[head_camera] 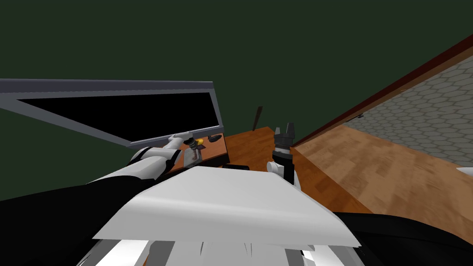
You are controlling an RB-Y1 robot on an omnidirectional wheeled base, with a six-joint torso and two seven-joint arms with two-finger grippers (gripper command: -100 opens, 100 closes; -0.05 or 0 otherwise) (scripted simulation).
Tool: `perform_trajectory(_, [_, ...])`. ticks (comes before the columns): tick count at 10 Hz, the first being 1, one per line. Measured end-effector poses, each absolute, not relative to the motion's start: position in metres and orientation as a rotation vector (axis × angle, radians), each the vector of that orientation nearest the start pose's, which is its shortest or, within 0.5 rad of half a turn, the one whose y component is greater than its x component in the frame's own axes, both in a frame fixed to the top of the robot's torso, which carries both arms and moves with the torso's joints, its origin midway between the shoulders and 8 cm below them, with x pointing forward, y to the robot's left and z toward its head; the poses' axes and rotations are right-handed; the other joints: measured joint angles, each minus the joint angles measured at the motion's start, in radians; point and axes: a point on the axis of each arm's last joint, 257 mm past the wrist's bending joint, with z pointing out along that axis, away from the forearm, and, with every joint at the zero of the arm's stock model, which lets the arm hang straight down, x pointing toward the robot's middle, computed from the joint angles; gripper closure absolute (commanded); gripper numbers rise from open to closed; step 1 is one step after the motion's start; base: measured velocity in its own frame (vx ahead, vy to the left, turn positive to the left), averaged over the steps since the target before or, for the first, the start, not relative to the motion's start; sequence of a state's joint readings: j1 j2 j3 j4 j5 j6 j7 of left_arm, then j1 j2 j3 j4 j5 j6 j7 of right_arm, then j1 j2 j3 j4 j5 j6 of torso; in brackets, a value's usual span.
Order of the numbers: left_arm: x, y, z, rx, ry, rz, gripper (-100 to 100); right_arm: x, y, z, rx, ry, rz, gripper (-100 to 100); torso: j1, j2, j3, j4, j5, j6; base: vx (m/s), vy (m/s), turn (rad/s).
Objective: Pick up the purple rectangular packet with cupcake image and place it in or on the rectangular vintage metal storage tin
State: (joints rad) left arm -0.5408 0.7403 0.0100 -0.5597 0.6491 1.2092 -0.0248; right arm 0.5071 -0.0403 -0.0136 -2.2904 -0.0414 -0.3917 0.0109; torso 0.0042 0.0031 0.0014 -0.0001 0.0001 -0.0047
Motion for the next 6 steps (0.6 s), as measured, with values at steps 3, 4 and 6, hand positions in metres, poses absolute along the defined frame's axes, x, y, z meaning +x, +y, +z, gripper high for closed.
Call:
perform_trajectory(3, [0.381, 0.548, -0.400, -2.557, 1.638, -0.003, 100, 0.358, -0.288, 0.006, 0.733, 0.694, 1.279, 0, 0.002, 0.002, 0.001, 0.000, -0.001, -0.003, -0.023, 0.016, 0.003])
perform_trajectory(4, [0.382, 0.552, -0.392, -2.558, 1.639, 0.004, 100, 0.358, -0.288, 0.006, 0.733, 0.694, 1.279, 0, 0.002, 0.003, 0.001, 0.000, -0.002, -0.004, -0.019, 0.016, -0.004])
perform_trajectory(6, [0.382, 0.558, -0.381, -2.554, 1.645, 0.011, 100, 0.358, -0.288, 0.006, 0.733, 0.694, 1.279, 0, 0.002, 0.004, 0.002, 0.000, -0.003, -0.006, -0.016, 0.015, 0.005])
